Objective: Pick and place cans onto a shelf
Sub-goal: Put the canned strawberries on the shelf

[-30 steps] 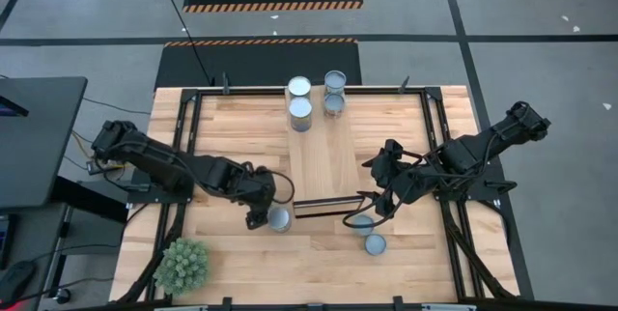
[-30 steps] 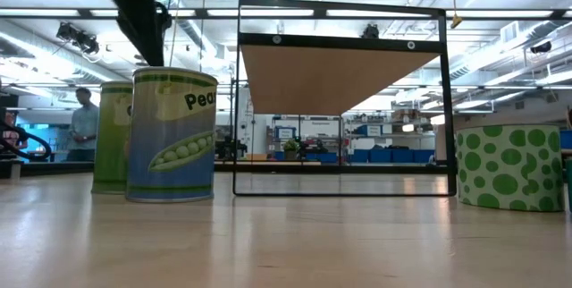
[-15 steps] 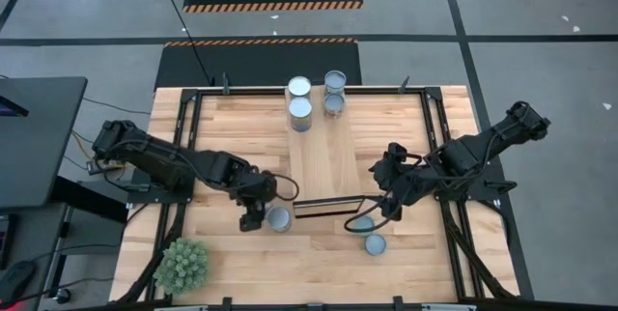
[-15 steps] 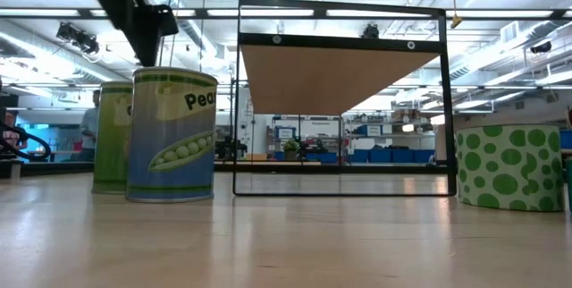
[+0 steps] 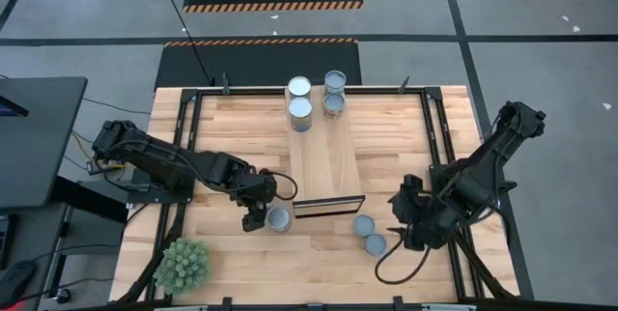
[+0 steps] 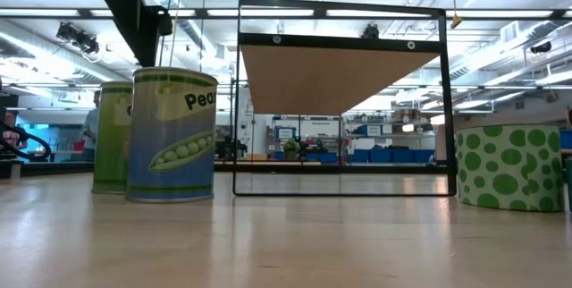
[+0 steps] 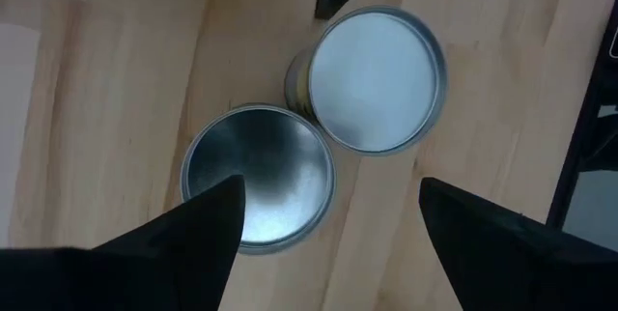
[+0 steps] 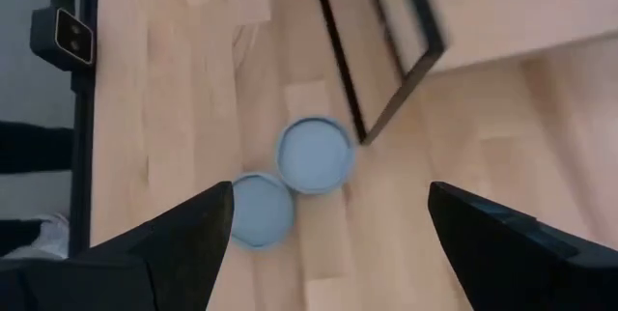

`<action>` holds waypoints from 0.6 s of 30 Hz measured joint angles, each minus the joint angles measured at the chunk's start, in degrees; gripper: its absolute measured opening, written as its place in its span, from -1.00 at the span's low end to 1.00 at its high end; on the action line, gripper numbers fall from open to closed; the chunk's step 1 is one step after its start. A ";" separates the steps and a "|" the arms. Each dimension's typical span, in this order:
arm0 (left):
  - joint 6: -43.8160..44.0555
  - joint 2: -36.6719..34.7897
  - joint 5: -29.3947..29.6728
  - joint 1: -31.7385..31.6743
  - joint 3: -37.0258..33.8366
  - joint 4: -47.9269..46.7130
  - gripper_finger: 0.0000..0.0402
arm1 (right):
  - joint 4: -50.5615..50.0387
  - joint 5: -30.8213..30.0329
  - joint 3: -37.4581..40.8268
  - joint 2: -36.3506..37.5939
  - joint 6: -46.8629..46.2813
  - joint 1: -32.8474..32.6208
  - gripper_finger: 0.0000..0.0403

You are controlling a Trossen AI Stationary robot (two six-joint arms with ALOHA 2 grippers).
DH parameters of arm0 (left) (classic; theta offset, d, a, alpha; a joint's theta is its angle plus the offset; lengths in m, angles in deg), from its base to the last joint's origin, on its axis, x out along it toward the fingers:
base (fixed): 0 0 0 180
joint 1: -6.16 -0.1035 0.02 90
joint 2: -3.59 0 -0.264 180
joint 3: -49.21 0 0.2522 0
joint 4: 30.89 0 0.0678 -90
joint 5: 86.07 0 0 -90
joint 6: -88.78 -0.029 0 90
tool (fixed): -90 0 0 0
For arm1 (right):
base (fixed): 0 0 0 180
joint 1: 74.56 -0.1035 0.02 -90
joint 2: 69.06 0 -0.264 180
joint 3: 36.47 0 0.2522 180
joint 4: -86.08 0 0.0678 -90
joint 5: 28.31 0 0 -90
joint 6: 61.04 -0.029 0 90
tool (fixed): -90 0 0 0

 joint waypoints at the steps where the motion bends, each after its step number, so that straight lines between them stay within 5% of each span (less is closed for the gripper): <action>1: 0.24 0.00 0.00 0.00 0.00 -0.04 0.57 | 1.83 -0.02 1.56 -0.02 -0.82 -0.48 0.76; 12: 3.94 -2.16 -0.60 -0.11 0.04 -4.89 0.57 | 22.50 8.09 19.41 -0.05 -3.27 -3.45 0.76; 18: 6.27 -4.22 1.93 -0.28 0.04 -6.95 0.57 | 28.84 5.96 22.85 -0.57 -3.22 -3.18 0.75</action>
